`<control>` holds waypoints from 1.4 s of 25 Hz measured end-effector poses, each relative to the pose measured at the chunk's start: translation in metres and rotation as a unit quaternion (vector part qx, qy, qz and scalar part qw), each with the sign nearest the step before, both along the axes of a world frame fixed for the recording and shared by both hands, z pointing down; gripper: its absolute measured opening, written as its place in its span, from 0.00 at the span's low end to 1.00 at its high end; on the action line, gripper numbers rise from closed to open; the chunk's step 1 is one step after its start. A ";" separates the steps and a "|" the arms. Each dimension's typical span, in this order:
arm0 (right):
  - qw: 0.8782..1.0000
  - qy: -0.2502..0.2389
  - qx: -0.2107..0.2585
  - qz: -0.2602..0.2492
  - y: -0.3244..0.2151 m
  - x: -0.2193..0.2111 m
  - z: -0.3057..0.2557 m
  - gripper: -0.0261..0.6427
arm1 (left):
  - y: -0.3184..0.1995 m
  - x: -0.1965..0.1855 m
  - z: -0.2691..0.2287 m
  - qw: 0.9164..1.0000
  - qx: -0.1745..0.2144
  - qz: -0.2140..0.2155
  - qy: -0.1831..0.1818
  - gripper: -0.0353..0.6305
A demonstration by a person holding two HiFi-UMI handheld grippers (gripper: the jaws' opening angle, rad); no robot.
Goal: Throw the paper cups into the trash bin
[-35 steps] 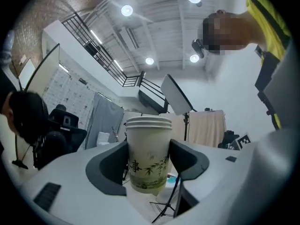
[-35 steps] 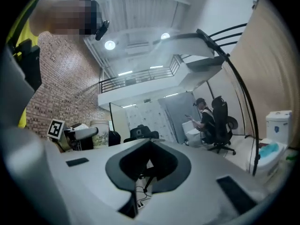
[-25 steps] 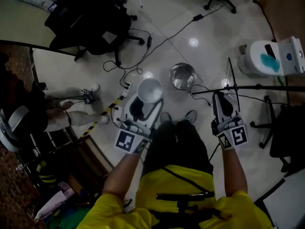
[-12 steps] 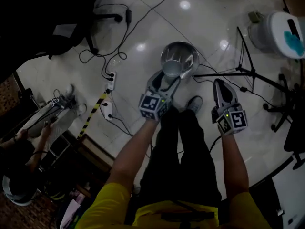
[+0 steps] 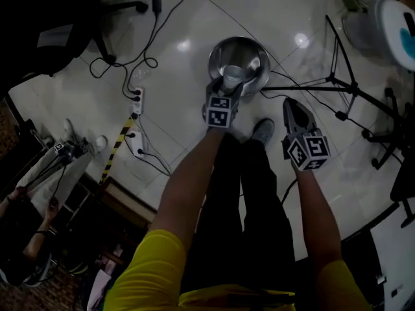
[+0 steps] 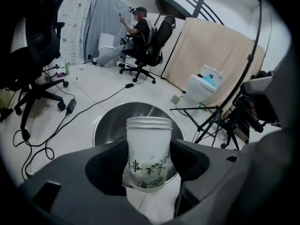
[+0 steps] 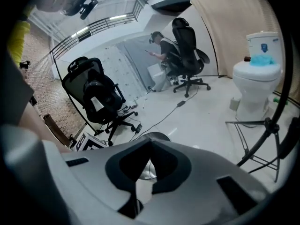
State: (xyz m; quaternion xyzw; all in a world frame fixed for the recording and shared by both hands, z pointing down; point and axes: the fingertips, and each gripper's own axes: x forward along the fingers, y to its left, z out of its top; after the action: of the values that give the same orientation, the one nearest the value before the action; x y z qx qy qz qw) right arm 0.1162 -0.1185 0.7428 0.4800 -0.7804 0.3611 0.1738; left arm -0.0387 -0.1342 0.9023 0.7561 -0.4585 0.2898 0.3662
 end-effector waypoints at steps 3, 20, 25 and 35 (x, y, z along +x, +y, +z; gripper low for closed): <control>1.000 0.005 -0.009 0.003 -0.006 0.002 0.013 0.05 | 0.005 0.000 0.019 0.999 -0.019 0.015 -0.025 0.48; 1.000 -0.010 0.012 0.012 -0.026 -0.029 -0.050 0.05 | 0.009 -0.073 -0.235 0.983 0.144 -0.105 0.037 0.36; 0.998 0.001 0.067 -0.001 -0.025 -0.052 -0.131 0.05 | 0.026 -0.098 -0.322 0.974 0.180 -0.136 -0.001 0.09; 0.995 0.021 0.097 -0.020 -0.019 -0.068 -0.184 0.04 | 0.026 -0.086 -0.353 0.966 0.210 -0.146 0.025 0.05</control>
State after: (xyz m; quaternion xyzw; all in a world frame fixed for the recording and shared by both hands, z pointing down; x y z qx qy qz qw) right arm 0.0483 -0.1380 0.5585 0.4863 -0.8175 0.2700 0.1494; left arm -0.1249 -0.1079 0.5492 0.7482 -0.6051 0.1112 0.2484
